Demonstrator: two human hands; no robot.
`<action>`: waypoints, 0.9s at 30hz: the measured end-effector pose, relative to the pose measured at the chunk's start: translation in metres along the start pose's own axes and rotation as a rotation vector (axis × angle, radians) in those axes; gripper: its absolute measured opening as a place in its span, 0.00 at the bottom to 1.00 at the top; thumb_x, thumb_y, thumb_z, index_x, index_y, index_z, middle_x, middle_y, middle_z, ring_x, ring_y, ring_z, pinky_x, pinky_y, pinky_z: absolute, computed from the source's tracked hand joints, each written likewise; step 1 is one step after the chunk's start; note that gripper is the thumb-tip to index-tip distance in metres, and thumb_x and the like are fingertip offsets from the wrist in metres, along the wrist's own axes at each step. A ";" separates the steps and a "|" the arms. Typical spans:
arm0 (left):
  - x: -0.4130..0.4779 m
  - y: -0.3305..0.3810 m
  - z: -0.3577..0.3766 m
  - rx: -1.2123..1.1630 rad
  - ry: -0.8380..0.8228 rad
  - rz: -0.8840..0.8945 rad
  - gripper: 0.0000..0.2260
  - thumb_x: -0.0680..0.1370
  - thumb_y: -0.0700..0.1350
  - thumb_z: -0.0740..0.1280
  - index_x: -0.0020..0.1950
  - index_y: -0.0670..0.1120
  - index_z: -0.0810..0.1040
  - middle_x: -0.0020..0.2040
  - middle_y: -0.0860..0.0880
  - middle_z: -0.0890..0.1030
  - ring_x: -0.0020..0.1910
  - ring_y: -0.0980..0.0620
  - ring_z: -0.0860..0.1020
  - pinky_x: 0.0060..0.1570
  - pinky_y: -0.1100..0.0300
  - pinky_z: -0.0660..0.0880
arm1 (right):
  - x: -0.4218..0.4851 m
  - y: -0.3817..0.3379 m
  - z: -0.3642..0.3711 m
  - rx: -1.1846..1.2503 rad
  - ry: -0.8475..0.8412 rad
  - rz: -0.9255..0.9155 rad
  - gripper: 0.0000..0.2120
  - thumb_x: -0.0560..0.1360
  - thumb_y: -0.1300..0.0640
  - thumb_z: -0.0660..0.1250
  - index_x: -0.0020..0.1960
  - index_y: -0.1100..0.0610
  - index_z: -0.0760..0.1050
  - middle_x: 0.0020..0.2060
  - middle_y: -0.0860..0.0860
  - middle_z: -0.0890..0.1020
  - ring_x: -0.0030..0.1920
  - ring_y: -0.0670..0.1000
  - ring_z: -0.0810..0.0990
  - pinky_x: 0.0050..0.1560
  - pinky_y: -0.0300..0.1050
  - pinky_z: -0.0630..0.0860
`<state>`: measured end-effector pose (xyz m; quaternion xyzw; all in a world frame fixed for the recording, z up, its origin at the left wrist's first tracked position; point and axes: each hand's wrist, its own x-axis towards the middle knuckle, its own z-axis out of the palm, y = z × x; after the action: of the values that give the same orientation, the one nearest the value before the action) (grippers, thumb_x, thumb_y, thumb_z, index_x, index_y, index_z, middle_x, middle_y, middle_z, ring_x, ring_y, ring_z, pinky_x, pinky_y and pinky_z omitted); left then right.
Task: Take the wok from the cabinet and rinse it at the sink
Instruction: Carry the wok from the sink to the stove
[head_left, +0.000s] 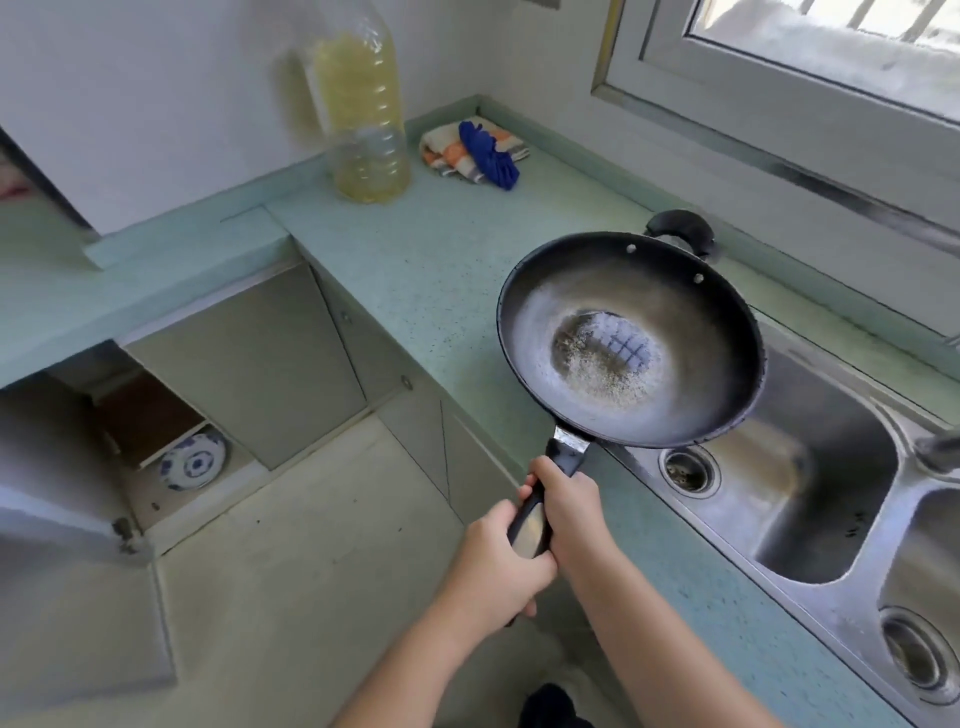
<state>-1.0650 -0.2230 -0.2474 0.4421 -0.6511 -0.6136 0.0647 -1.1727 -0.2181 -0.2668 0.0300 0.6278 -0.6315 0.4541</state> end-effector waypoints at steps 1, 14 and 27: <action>-0.006 -0.004 -0.009 -0.010 0.017 -0.001 0.06 0.67 0.48 0.68 0.41 0.55 0.73 0.24 0.55 0.78 0.16 0.55 0.73 0.18 0.68 0.65 | -0.003 0.005 0.010 -0.013 -0.023 0.006 0.15 0.68 0.66 0.61 0.23 0.57 0.69 0.17 0.48 0.73 0.19 0.46 0.73 0.27 0.39 0.70; -0.078 -0.070 -0.117 -0.185 0.359 -0.054 0.08 0.69 0.45 0.68 0.46 0.48 0.75 0.19 0.55 0.75 0.15 0.54 0.71 0.16 0.68 0.61 | -0.069 0.073 0.143 -0.367 -0.329 0.033 0.14 0.68 0.65 0.60 0.24 0.57 0.69 0.16 0.50 0.74 0.20 0.49 0.71 0.29 0.40 0.69; -0.161 -0.141 -0.194 -0.377 0.625 -0.174 0.07 0.67 0.44 0.66 0.44 0.50 0.74 0.24 0.52 0.74 0.17 0.50 0.72 0.18 0.69 0.61 | -0.150 0.160 0.242 -0.522 -0.557 0.189 0.12 0.69 0.67 0.60 0.27 0.60 0.68 0.18 0.51 0.73 0.17 0.48 0.69 0.22 0.34 0.68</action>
<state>-0.7767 -0.2412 -0.2486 0.6421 -0.4356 -0.5612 0.2881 -0.8576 -0.3042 -0.2474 -0.2011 0.6145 -0.3901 0.6556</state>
